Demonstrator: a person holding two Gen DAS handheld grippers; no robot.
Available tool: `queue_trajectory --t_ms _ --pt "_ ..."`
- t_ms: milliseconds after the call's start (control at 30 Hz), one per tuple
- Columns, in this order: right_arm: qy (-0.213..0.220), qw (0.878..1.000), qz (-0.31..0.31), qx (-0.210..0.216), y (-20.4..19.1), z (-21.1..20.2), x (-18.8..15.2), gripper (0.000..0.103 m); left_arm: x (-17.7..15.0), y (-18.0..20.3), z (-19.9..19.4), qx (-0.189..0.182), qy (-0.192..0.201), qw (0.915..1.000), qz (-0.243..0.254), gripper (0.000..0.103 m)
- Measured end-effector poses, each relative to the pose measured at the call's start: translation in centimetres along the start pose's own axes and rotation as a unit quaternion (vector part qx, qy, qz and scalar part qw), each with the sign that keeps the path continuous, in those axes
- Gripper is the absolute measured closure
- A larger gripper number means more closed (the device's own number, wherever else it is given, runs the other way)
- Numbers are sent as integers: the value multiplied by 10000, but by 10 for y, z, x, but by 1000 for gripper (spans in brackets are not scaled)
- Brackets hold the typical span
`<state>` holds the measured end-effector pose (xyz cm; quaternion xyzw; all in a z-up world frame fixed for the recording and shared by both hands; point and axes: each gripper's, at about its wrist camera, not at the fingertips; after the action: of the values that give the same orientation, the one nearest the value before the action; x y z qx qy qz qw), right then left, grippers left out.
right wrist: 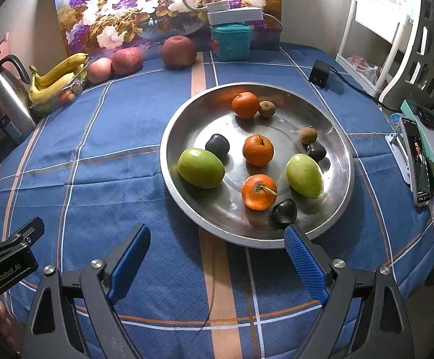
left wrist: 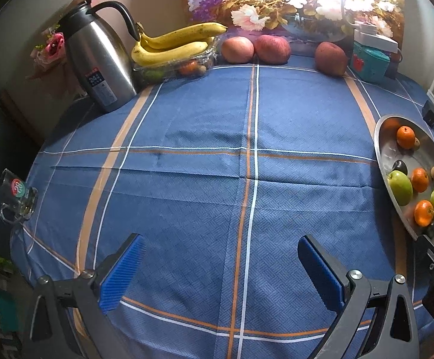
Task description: Organize fruits
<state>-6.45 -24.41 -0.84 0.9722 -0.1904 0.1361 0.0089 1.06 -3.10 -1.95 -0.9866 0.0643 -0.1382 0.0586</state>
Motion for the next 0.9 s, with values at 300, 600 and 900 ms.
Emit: queue_trajectory --t_ms 300,600,900 --pt "-28 10000 -9 12 -1 1 0 12 0 5 2 19 -43 9999 119 0" --pt "-62 10000 -47 41 0 3 0 12 0 6 4 4 -101 9998 156 0" --pt "-73 9999 -56 52 -1 3 0 12 0 6 5 7 -107 9998 162 0"
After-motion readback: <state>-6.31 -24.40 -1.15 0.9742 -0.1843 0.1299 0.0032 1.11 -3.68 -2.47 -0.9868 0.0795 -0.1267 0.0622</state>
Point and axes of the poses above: each gripper's, at about its wrist camera, not at the fingertips, and z roughly the way its jaws point, y to its right, x to its top, and after that the axes turned 12 degrees about -y, right-handed
